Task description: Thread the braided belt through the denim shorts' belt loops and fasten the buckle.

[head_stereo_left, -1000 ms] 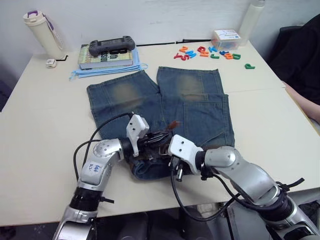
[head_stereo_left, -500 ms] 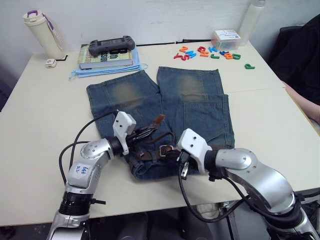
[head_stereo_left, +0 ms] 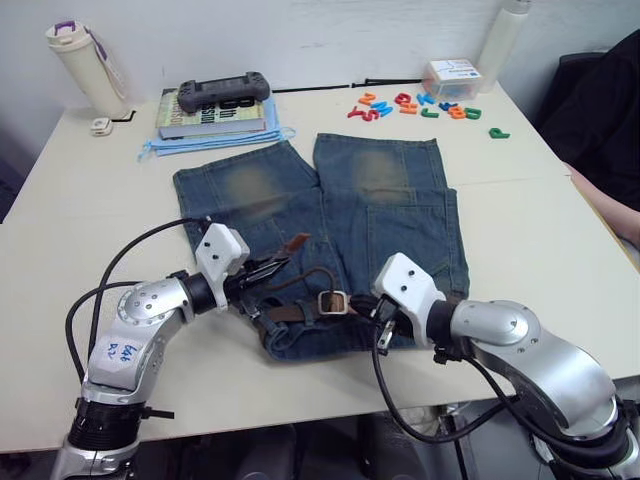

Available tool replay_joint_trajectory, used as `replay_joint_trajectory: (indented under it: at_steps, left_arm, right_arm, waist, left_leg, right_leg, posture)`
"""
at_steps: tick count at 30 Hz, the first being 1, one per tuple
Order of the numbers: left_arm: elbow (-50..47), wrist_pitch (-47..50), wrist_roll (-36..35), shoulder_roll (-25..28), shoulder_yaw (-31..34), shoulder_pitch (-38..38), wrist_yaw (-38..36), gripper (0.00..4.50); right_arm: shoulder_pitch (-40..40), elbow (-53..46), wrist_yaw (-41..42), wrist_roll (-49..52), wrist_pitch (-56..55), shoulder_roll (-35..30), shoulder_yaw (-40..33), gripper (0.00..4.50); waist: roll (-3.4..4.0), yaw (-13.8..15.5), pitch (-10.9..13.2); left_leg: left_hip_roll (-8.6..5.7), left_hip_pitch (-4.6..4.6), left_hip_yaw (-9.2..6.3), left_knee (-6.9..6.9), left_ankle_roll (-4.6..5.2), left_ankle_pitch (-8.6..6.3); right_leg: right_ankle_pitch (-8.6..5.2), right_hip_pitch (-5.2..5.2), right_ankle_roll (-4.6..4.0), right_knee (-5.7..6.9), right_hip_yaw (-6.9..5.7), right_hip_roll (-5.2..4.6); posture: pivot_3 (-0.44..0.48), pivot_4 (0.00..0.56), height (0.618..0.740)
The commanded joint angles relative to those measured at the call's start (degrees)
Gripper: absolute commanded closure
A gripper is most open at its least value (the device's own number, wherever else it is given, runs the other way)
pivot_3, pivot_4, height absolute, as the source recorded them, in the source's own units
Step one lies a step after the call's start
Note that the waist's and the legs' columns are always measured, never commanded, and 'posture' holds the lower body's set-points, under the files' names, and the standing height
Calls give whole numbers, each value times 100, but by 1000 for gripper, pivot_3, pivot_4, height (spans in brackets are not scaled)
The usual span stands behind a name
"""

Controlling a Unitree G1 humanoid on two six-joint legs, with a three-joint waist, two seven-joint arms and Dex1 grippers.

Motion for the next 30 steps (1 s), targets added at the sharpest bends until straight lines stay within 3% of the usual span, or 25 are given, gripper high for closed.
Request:
replay_joint_trajectory:
  at_steps: [1, 6, 10, 13, 30]
  left_arm:
    - [-308, -42, 53, 108, 180, 20, 118, 4500]
    - [-505, 489, -327, 63, 504, 35, 305, 4500]
    - [-509, 1382, -1142, -410, 1187, -361, 951, 4500]
    - [-455, 1574, -1289, -339, 1430, -293, 993, 4500]
    - [-685, 1616, -1528, 15, 1611, 157, 942, 4500]
  right_arm:
    - [81, -398, -238, -129, -223, 29, 86, 4378]
    - [102, -385, -606, -165, -320, 445, 275, 4378]
    - [-34, -297, -787, -61, -304, 878, 197, 4378]
    - [-177, -136, -812, -63, -295, 973, 190, 4378]
    - [-371, 642, -749, -170, -235, 825, 537, 4378]
  waist:
    - [0, 6, 0]
    - [0, -9, 0]
    - [-1, 3, 0]
    - [0, -15, 0]
    - [0, -44, 0]
  left_leg:
    - [0, 0, 0, 0, 0, 0]
    - [4, 0, 0, 0, 0, 0]
    - [2, 0, -2, 4, 0, 0]
    - [2, 1, -2, 6, 0, 0]
    - [3, 2, -1, -1, -2, -1]
  right_leg:
    - [0, 0, 0, 0, 0, 0]
    - [0, -1, 0, 2, 0, 2]
    - [0, 0, -1, 4, -2, 3]
    - [0, 1, -1, 6, -2, 4]
    - [-1, -2, -4, 4, -2, 5]
  posture:
    - [0, 150, 730]
    - [0, 150, 730]
    - [0, 150, 730]
    - [0, 150, 730]
    - [0, 150, 730]
